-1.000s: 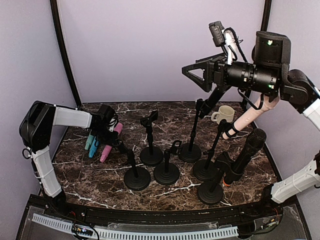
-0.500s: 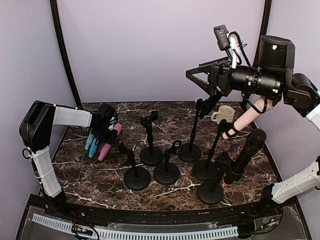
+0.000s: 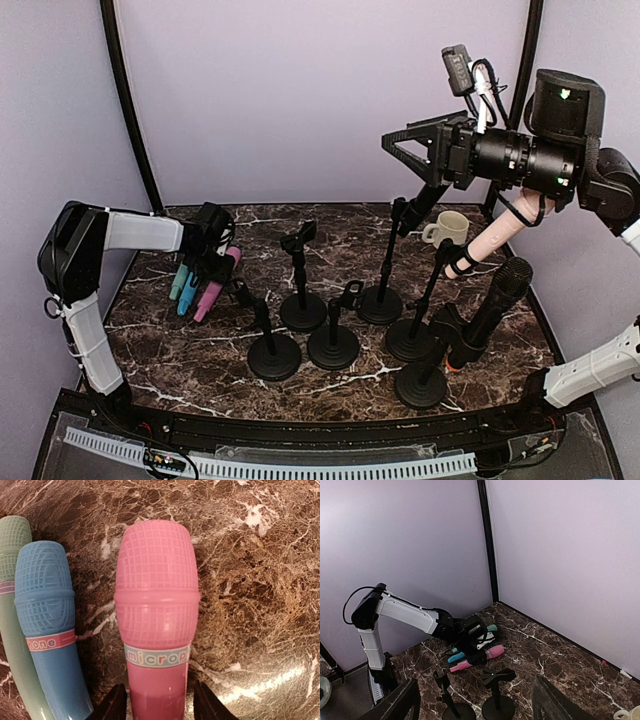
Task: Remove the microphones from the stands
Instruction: Place the microphone at the center of the board, then hold the microphone from the microphone stand.
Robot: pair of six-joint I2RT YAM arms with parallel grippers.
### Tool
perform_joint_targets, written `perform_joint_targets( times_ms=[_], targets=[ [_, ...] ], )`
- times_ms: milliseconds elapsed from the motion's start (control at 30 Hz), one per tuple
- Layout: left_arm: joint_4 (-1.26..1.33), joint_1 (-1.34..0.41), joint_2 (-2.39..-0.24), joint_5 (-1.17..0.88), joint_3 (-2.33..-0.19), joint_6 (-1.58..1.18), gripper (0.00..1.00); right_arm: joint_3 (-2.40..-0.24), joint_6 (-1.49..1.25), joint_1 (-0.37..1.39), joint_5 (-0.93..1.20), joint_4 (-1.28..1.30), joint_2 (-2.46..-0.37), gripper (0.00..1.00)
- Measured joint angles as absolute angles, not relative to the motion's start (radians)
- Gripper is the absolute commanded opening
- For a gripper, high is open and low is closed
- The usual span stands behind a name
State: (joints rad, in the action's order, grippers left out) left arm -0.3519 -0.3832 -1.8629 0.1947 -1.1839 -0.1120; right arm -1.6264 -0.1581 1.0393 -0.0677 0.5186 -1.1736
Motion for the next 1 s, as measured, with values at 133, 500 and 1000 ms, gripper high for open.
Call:
perform_joint_targets(
  times_ms=[133, 500, 1000],
  targets=[
    [-0.353, -0.383, -1.841, 0.218, -1.185, -0.101, 0.48, -1.624, -0.159, 1.039, -0.068, 0.519, -1.174, 0.77],
    [-0.354, -0.383, -1.770, 0.279, -1.195, -0.062, 0.51, -1.617, -0.166, 1.039, -0.076, 0.521, -1.171, 0.77],
    [-0.353, -0.426, -1.413, 0.104, -1.367, 0.045, 0.62, -1.709, -0.170, 1.039, -0.188, 0.587, -1.120, 0.77]
  ],
)
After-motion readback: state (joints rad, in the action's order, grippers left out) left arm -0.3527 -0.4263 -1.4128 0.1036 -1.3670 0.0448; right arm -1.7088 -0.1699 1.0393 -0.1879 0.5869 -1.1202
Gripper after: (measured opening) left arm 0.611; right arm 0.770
